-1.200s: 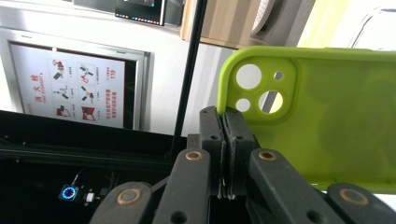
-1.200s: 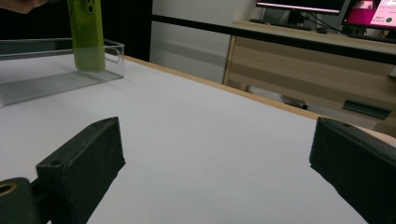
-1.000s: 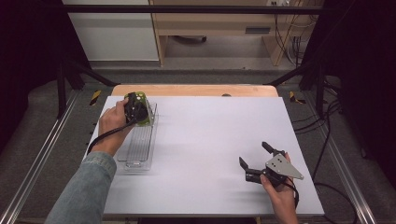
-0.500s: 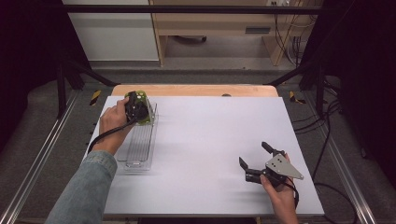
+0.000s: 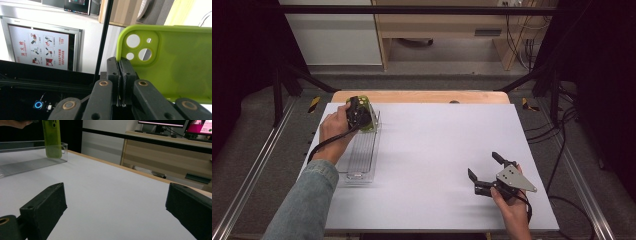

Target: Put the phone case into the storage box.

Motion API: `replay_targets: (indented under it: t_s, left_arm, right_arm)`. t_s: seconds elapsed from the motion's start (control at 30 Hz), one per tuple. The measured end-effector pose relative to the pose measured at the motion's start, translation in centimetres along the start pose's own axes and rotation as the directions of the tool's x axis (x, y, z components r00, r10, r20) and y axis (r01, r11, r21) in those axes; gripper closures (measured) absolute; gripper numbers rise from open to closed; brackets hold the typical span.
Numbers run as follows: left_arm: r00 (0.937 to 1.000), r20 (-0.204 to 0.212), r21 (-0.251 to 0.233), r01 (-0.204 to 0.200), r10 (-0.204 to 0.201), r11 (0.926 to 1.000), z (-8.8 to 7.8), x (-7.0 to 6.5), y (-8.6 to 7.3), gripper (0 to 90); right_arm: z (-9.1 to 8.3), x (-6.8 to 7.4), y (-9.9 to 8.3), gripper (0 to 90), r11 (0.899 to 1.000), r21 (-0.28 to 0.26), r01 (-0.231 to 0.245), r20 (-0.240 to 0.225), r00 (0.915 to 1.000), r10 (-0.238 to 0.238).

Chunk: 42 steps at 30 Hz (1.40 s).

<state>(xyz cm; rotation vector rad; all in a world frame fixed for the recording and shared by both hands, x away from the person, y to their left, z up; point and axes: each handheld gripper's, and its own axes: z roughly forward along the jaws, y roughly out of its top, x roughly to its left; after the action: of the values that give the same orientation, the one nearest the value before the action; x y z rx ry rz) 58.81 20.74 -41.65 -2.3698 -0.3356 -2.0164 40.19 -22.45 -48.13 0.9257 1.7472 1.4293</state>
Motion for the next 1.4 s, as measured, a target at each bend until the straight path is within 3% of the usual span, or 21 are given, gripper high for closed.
replay_targets:
  t_s: [0.73,0.9,1.0,1.2,1.23,1.4]
  left_arm:
    - [0.9999,0.009,0.004,-0.011,0.011,0.9999,0.0,-0.5,0.2,87.6]
    - [0.9997,0.02,0.002,0.011,-0.011,0.9999,0.1,-0.3,0.3,86.2]
    - [0.9993,0.027,-0.002,0.027,-0.027,0.9996,0.1,-0.2,0.3,73.1]
    - [0.9959,0.045,-0.023,0.08,-0.079,0.9965,-0.8,0.2,0.6,55.6]
    - [0.9916,0.061,-0.023,0.116,-0.115,0.993,-1.1,0.4,0.8,54.0]
    - [0.9821,0.085,-0.015,0.17,-0.168,0.9854,-1.7,0.6,1.1,47.5]
  right_arm:
    - [0.0,0.0,0.0,3.3,1.0,0.002,-0.001,-0.002,1.0,0.001]
    - [0.0,0.0,0.0,3.3,1.0,0.001,-0.004,0.0,1.0,0.004]
    - [0.0,0.0,0.0,3.2,1.0,0.003,-0.002,-0.001,1.0,0.002]
    - [0.0,0.0,0.0,3.2,1.0,0.001,-0.003,0.002,1.0,0.003]
    - [0.0,0.1,0.0,3.2,1.0,0.001,-0.002,0.002,1.0,0.002]
    - [0.0,0.1,0.0,3.2,1.0,-0.001,-0.001,0.002,1.0,0.001]
